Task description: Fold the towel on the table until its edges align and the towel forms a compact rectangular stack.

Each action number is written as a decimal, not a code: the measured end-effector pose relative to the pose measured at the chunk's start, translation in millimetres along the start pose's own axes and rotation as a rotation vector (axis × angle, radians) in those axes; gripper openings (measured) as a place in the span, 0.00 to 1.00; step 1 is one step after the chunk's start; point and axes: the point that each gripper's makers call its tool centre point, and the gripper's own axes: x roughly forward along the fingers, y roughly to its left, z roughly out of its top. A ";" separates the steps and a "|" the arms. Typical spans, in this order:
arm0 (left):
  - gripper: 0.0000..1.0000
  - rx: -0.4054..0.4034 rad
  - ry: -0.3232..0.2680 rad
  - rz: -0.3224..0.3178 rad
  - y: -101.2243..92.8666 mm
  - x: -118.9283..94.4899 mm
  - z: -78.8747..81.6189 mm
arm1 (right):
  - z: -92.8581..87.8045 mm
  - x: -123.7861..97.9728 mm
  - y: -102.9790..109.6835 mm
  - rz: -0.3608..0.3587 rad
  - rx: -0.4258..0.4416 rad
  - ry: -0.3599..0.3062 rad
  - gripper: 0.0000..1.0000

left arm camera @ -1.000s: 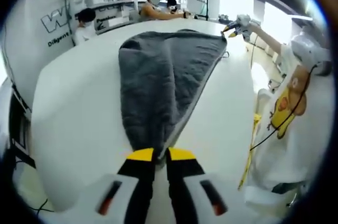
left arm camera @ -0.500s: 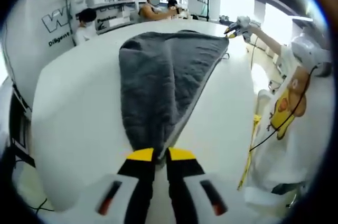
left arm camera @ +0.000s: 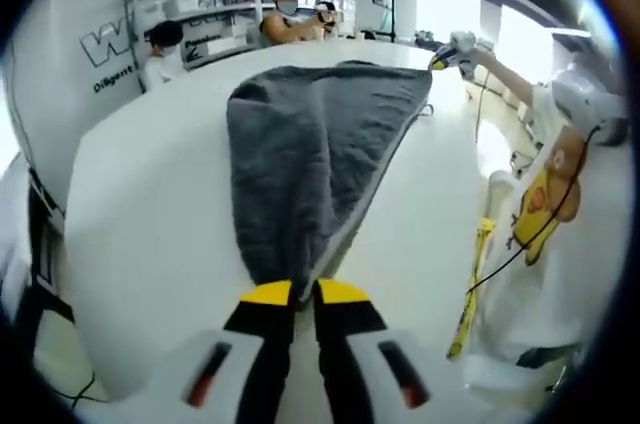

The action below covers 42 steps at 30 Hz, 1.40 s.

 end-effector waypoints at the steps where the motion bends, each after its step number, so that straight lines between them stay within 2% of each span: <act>1: 0.08 0.003 -0.005 0.004 0.5 -2.4 2.3 | 2.7 -2.0 -1.7 -0.009 -0.003 -0.008 0.03; 7: 0.07 0.036 -0.058 0.034 0.8 -18.7 21.1 | 18.9 -13.4 -11.3 -0.064 -0.015 -0.037 0.02; 17: 0.06 0.096 -0.141 0.112 8.8 -47.7 52.7 | 56.9 -38.2 -28.9 -0.177 -0.041 -0.107 0.02; 22: 0.06 0.149 -0.203 0.180 15.3 -70.0 79.7 | 75.3 -53.0 -41.3 -0.239 -0.044 -0.138 0.02; 31: 0.06 0.215 -0.336 0.313 27.6 -115.9 139.1 | 122.0 -87.2 -67.4 -0.376 -0.055 -0.238 0.02; 37: 0.06 0.260 -0.434 0.399 26.4 -153.2 176.2 | 161.7 -124.4 -80.4 -0.485 -0.048 -0.360 0.02; 42: 0.06 0.280 -0.488 0.446 21.0 -179.5 192.1 | 183.6 -153.2 -84.5 -0.537 -0.068 -0.415 0.02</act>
